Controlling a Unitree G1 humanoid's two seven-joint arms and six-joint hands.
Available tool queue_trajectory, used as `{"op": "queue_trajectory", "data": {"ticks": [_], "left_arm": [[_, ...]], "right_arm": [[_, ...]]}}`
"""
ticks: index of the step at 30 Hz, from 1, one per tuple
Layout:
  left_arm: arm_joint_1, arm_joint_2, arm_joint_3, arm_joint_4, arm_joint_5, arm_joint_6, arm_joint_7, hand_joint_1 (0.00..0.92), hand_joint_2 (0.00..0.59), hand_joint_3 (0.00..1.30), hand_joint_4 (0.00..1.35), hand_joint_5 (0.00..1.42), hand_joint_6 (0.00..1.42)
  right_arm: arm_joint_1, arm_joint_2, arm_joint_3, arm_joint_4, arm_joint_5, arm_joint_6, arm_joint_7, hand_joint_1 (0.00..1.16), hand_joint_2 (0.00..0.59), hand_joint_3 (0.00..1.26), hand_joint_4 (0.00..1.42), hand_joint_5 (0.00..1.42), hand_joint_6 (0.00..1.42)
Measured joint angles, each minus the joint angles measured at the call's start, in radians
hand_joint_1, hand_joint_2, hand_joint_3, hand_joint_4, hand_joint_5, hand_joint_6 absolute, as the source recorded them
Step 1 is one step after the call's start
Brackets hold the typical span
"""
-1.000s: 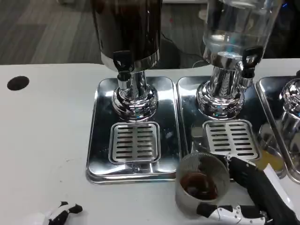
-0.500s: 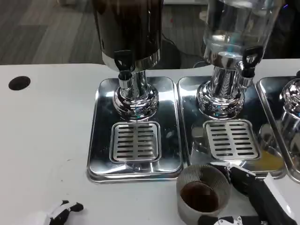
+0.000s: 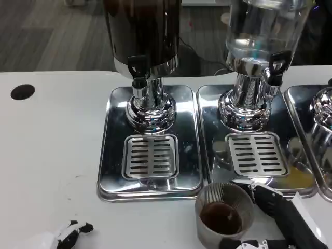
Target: Grasp the cup under the faucet to collect the drink, then remove the cup.
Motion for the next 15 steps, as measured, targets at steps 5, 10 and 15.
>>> {"op": "queue_trajectory", "data": {"ticks": [5,10,15], "left_arm": [[0.0,0.0,-0.001,0.0,0.002,0.001,0.0,0.0,0.11,0.25,0.1,0.26,0.48],[0.0,0.001,-0.001,0.0,0.006,0.001,0.0,0.0,0.105,0.25,0.1,0.25,0.47],[0.011,0.009,0.001,-0.009,0.008,0.0,0.0,0.0,0.099,0.21,0.06,0.18,0.39]], "right_arm": [[0.0,-0.004,0.01,-0.002,-0.001,0.001,0.001,0.7,0.057,0.24,0.25,0.32,0.16],[0.0,-0.011,0.016,-0.012,0.002,0.006,0.009,0.65,0.084,0.19,0.21,0.28,0.14],[0.001,-0.014,0.016,-0.047,0.022,0.027,0.025,0.65,0.087,0.18,0.2,0.28,0.14]]}}
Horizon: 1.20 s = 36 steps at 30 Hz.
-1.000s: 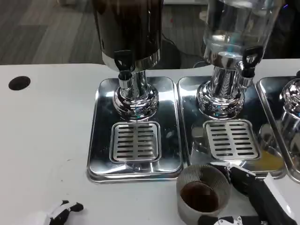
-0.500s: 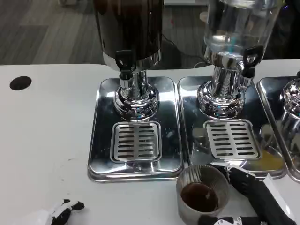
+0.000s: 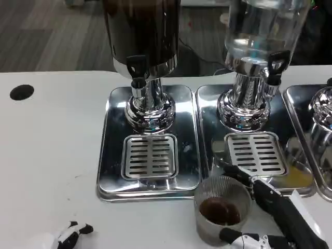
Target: Grasp the cup under the faucet to collect the drink, then remove the cup.
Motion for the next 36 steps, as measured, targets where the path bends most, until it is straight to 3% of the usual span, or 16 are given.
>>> {"op": "queue_trajectory", "data": {"ticks": [9,20,31,36], "left_arm": [[0.094,0.01,0.049,-0.062,0.004,-0.041,-0.006,0.0,0.091,0.13,0.0,0.03,0.22],[0.184,0.011,0.224,-0.188,-0.033,-0.105,-0.027,0.0,0.079,0.13,0.0,0.04,0.23],[0.204,-0.028,0.29,-0.207,-0.044,-0.156,-0.05,0.0,0.075,0.16,0.02,0.13,0.31],[0.208,-0.045,0.306,-0.21,-0.056,-0.171,-0.054,0.0,0.073,0.16,0.04,0.12,0.29]], "right_arm": [[0.001,0.003,0.005,-0.035,0.012,0.025,0.008,0.64,0.107,0.18,0.19,0.28,0.14],[0.006,0.01,0.006,-0.04,0.017,0.029,0.008,0.64,0.12,0.18,0.19,0.28,0.14],[0.013,0.014,0.009,-0.058,0.019,0.042,0.008,0.64,0.134,0.21,0.19,0.28,0.16],[0.013,0.014,0.006,-0.08,0.046,0.055,0.01,0.59,0.204,0.27,0.24,0.24,0.12]]}}
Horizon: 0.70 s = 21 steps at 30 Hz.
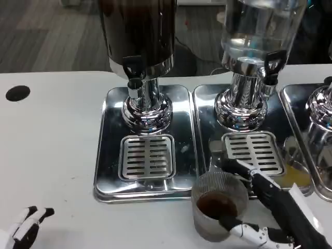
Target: Grasp the cup under the faucet to collect the drink, then remove the cup.
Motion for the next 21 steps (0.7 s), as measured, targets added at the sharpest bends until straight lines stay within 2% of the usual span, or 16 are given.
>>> {"op": "queue_trajectory", "data": {"ticks": [4,10,11,17,21], "left_arm": [[0.002,-0.01,0.009,0.0,-0.008,-0.015,0.0,0.0,0.071,0.16,0.03,0.12,0.29],[0.002,-0.023,0.023,0.0,-0.016,-0.032,-0.001,0.0,0.067,0.15,0.02,0.11,0.29],[0.002,-0.023,0.023,0.0,-0.016,-0.034,-0.002,0.0,0.078,0.15,0.02,0.11,0.29],[-0.001,-0.03,0.049,0.009,-0.03,-0.071,-0.002,0.0,0.121,0.15,0.02,0.09,0.25],[-0.003,-0.03,0.075,0.031,-0.035,-0.113,0.014,0.0,0.118,0.15,0.02,0.09,0.24]], "right_arm": [[0.001,-0.004,-0.02,-0.047,0.049,0.023,0.007,0.54,0.249,0.28,0.24,0.22,0.12],[0.015,-0.019,-0.043,-0.16,0.133,0.096,0.037,0.52,0.253,0.28,0.23,0.22,0.12],[0.017,-0.02,-0.043,-0.167,0.134,0.102,0.04,0.52,0.268,0.29,0.22,0.21,0.11],[0.052,-0.029,-0.066,-0.255,0.134,0.157,0.044,0.54,0.464,0.34,0.23,0.17,0.03],[0.059,-0.072,-0.098,-0.325,0.116,0.236,0.039,0.53,0.511,0.34,0.22,0.14,0.0]]}}
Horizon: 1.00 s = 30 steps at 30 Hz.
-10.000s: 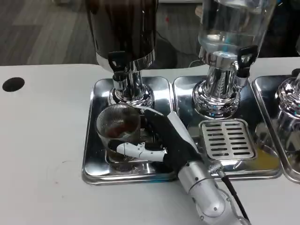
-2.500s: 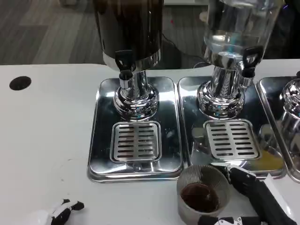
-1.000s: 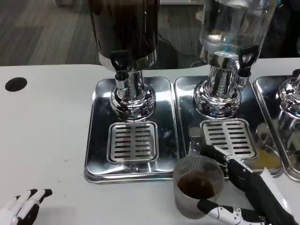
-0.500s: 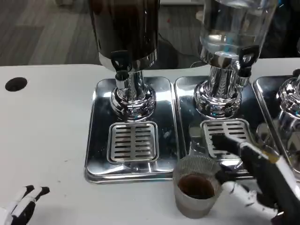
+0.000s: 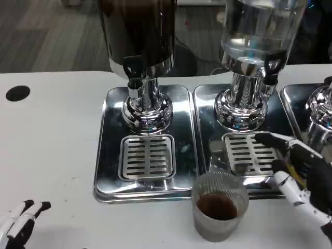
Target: Grasp the cup under the faucet to collect the drink, then remove the cup.
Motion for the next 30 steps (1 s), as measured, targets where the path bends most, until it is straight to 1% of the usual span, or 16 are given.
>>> {"op": "queue_trajectory", "data": {"ticks": [2,5,6,8,9,10,12,14,16,17,18,20,25,27,30], "left_arm": [[-0.003,0.002,0.004,0.006,0.03,-0.022,0.005,0.0,0.109,0.14,0.01,0.08,0.24],[-0.008,0.009,0.013,0.008,0.087,-0.042,0.006,0.0,0.091,0.12,0.0,0.07,0.23],[-0.008,0.011,0.016,0.008,0.103,-0.045,0.006,0.0,0.08,0.12,0.0,0.08,0.24],[-0.008,0.012,0.026,0.003,0.12,-0.048,0.003,0.0,0.071,0.11,0.0,0.09,0.25],[-0.004,0.013,0.04,-0.01,0.135,-0.048,-0.008,0.0,0.069,0.11,0.0,0.09,0.25],[-0.003,0.013,0.047,-0.016,0.137,-0.048,-0.013,0.0,0.07,0.11,0.0,0.09,0.25],[0.004,0.013,0.074,-0.035,0.129,-0.052,-0.033,0.0,0.071,0.11,0.0,0.09,0.25],[0.012,0.014,0.112,-0.052,0.091,-0.059,-0.047,0.0,0.072,0.11,0.0,0.09,0.25],[0.016,0.015,0.13,-0.055,0.067,-0.068,-0.054,0.0,0.073,0.11,0.0,0.09,0.25],[0.025,0.014,0.15,-0.056,0.051,-0.086,-0.055,0.0,0.074,0.11,0.0,0.09,0.25],[0.029,0.015,0.158,-0.058,0.049,-0.092,-0.055,0.0,0.074,0.11,0.0,0.09,0.25],[0.045,0.014,0.202,-0.062,0.02,-0.123,-0.054,0.0,0.075,0.11,0.0,0.09,0.25],[0.069,0.012,0.274,-0.072,0.01,-0.186,-0.055,0.0,0.081,0.11,0.0,0.08,0.27],[0.079,0.007,0.308,-0.075,-0.004,-0.211,-0.055,0.0,0.082,0.11,0.0,0.08,0.27],[0.091,-0.008,0.34,-0.074,-0.028,-0.233,-0.055,0.0,0.084,0.11,0.0,0.08,0.27]], "right_arm": [[0.008,-0.021,-0.013,-0.047,-0.04,0.045,-0.017,0.53,0.515,0.34,0.2,0.13,0.0],[0.018,-0.035,-0.022,-0.093,-0.095,0.081,-0.043,0.53,0.501,0.34,0.2,0.13,0.0],[0.022,-0.039,-0.022,-0.103,-0.111,0.087,-0.048,0.54,0.485,0.34,0.2,0.12,0.0],[0.029,-0.042,-0.025,-0.117,-0.138,0.095,-0.061,0.54,0.468,0.33,0.2,0.12,0.0],[0.038,-0.046,-0.029,-0.132,-0.158,0.104,-0.07,0.54,0.453,0.33,0.2,0.12,0.0],[0.042,-0.047,-0.033,-0.138,-0.167,0.107,-0.075,0.54,0.449,0.33,0.2,0.12,0.0],[0.05,-0.05,-0.042,-0.148,-0.189,0.118,-0.091,0.54,0.447,0.33,0.2,0.12,0.0],[0.062,-0.054,-0.05,-0.17,-0.207,0.14,-0.106,0.54,0.446,0.32,0.2,0.12,0.0],[0.067,-0.056,-0.053,-0.184,-0.219,0.147,-0.114,0.54,0.446,0.32,0.2,0.12,0.0],[0.071,-0.058,-0.055,-0.195,-0.225,0.154,-0.115,0.54,0.445,0.32,0.2,0.12,0.0],[0.073,-0.058,-0.056,-0.199,-0.226,0.156,-0.115,0.54,0.445,0.32,0.2,0.12,0.0],[0.082,-0.062,-0.06,-0.218,-0.23,0.17,-0.116,0.54,0.445,0.32,0.21,0.12,0.0],[0.103,-0.068,-0.073,-0.227,-0.243,0.182,-0.125,0.55,0.439,0.32,0.21,0.12,0.0],[0.107,-0.079,-0.075,-0.232,-0.253,0.184,-0.125,0.55,0.438,0.32,0.21,0.12,0.0],[0.109,-0.084,-0.075,-0.233,-0.253,0.184,-0.125,0.55,0.435,0.32,0.21,0.13,0.0]]}}
